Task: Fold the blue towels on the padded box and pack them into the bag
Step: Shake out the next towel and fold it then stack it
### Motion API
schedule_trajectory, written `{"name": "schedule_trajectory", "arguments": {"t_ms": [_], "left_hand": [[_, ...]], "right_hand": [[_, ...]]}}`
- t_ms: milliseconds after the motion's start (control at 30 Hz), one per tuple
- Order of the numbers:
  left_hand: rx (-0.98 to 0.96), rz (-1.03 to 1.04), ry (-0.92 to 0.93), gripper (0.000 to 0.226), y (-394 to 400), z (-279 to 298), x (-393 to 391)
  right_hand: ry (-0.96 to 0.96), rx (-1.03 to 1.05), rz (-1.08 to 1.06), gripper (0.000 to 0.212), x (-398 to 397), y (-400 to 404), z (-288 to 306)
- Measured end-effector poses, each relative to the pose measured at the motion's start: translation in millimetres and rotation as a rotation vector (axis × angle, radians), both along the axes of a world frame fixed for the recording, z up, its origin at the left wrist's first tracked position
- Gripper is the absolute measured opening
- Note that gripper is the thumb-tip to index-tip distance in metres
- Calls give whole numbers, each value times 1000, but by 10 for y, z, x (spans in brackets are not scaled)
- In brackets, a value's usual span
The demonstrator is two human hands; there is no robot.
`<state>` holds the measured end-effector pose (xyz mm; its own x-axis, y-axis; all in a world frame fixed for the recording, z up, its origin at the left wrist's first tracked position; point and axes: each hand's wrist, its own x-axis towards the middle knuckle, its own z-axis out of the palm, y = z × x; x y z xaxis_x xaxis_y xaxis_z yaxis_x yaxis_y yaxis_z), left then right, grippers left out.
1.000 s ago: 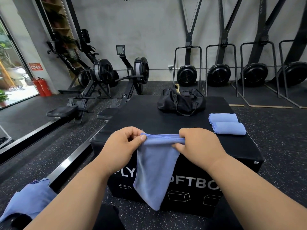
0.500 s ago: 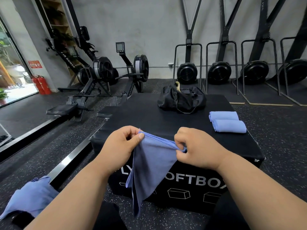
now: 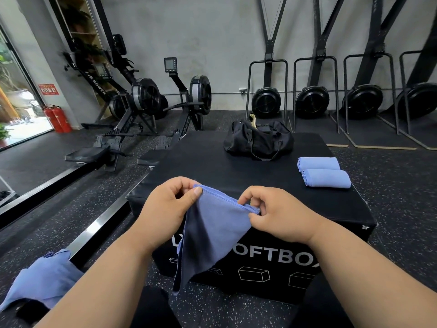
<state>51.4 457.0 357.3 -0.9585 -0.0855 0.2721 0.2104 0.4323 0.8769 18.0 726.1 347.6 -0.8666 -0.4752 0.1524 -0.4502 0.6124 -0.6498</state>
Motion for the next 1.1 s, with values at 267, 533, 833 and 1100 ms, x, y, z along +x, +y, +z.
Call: {"name": "schedule_trajectory", "arguments": {"t_ms": [267,533,833,1100], "left_hand": [[-38,-47,-14,9,44,-15,45],[-40,-41,-33,8,1,-62,9],[2,1,-42,9,-8,-125,-7],[306,-75,-17,29,-4,-91,-79]], "right_hand": [[-234,145,42,10,-6,55,20],[-6,33,85,21,132,18,75],[11,-91,-43,21,13,126,85],[-180,-677,-25,44,-45,125,144]]}}
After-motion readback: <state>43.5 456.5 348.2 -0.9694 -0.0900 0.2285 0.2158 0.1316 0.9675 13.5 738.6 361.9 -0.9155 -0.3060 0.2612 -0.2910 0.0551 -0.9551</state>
